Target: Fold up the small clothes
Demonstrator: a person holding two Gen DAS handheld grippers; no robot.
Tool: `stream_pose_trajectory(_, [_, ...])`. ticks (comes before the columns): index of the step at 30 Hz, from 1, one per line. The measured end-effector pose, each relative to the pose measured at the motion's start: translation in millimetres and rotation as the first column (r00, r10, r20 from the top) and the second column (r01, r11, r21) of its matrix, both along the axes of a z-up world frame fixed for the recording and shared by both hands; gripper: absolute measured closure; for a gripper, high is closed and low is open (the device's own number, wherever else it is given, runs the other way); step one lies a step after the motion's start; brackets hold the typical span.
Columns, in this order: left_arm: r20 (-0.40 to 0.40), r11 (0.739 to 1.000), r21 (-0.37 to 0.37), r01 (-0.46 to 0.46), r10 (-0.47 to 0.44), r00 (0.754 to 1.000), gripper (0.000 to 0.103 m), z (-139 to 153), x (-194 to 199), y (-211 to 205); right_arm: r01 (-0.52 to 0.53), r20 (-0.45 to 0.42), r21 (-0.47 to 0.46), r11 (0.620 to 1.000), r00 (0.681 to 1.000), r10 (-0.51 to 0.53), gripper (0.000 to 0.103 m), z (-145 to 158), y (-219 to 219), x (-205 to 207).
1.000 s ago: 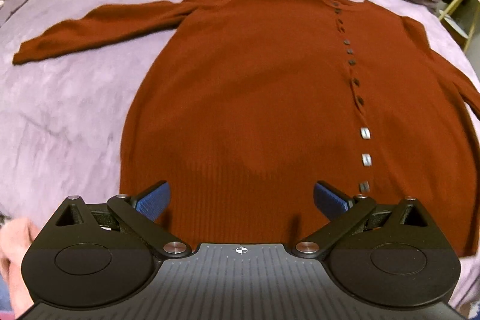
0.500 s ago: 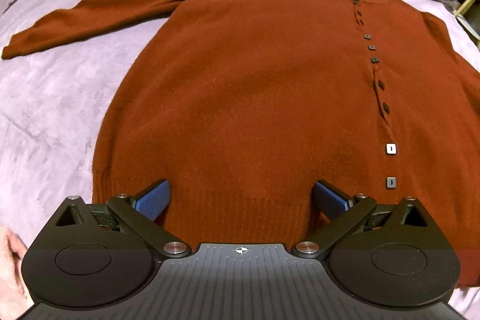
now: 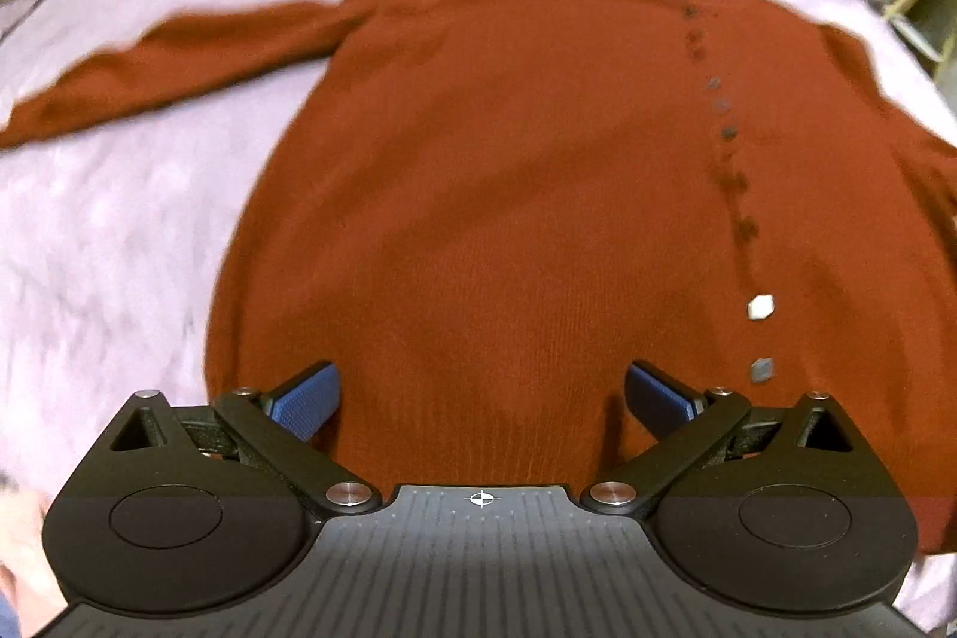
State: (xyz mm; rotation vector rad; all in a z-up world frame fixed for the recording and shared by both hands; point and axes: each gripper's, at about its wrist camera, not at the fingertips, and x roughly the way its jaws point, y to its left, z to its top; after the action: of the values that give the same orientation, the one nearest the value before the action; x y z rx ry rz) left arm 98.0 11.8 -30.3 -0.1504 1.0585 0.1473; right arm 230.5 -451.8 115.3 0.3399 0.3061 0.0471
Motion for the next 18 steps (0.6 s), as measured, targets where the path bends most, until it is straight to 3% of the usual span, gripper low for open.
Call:
stream_pose_trajectory(2, [0.049, 1.000, -0.005, 0.023, -0.023, 0.999, 0.000, 12.5, 2.0, -0.1, -0.216, 0.009, 0.019, 0.976, 0.976, 0.216, 0.096, 0.1, 42.2, -5.3])
stream_pose_trajectory(4, [0.092, 0.998, -0.038, 0.048, -0.045, 0.995, 0.000, 22.3, 7.1, 1.3, -0.345, -0.040, 0.051, 0.937, 0.937, 0.347, 0.086, -14.3, 74.7, -10.0])
stream_pose_trajectory(5, [0.107, 0.995, -0.074, 0.066, -0.058, 0.993, 0.000, 25.6, 11.4, 2.8, -0.367, -0.076, 0.057, 0.928, 0.926, 0.371, 0.068, -23.7, 84.7, -11.8])
stream_pose_trajectory(6, [0.123, 0.991, -0.109, 0.079, -0.066, 0.990, 0.000, 27.6, 16.4, 4.4, -0.370, -0.115, 0.052, 0.928, 0.920, 0.374, 0.052, -35.4, 94.9, -15.4])
stream_pose_trajectory(7, [0.141, 0.986, -0.140, 0.089, -0.070, 0.988, 0.000, 28.3, 22.5, 4.9, -0.369, -0.145, 0.039, 0.929, 0.917, 0.371, 0.049, -45.9, 101.6, -19.6])
stream_pose_trajectory(8, [0.152, 0.982, -0.160, 0.100, -0.075, 0.986, 0.000, 27.3, 28.4, 5.3, -0.365, -0.170, 0.043, 0.930, 0.915, 0.367, 0.049, -54.7, 105.5, -24.1])
stream_pose_trajectory(11, [0.167, 0.975, -0.184, 0.123, -0.092, 0.982, 0.000, 21.6, 55.9, 4.1, -0.350, -0.236, 0.171, 0.921, 0.893, 0.383, 0.047, -78.4, 103.7, -39.6])
stream_pose_trajectory(18, [0.176, 0.943, -0.299, 0.148, -0.098, 0.980, 0.000, 2.1, 135.4, -7.0, -0.170, -0.343, 0.342, 0.924, 0.893, 0.292, 0.043, -127.1, 65.6, -52.2])
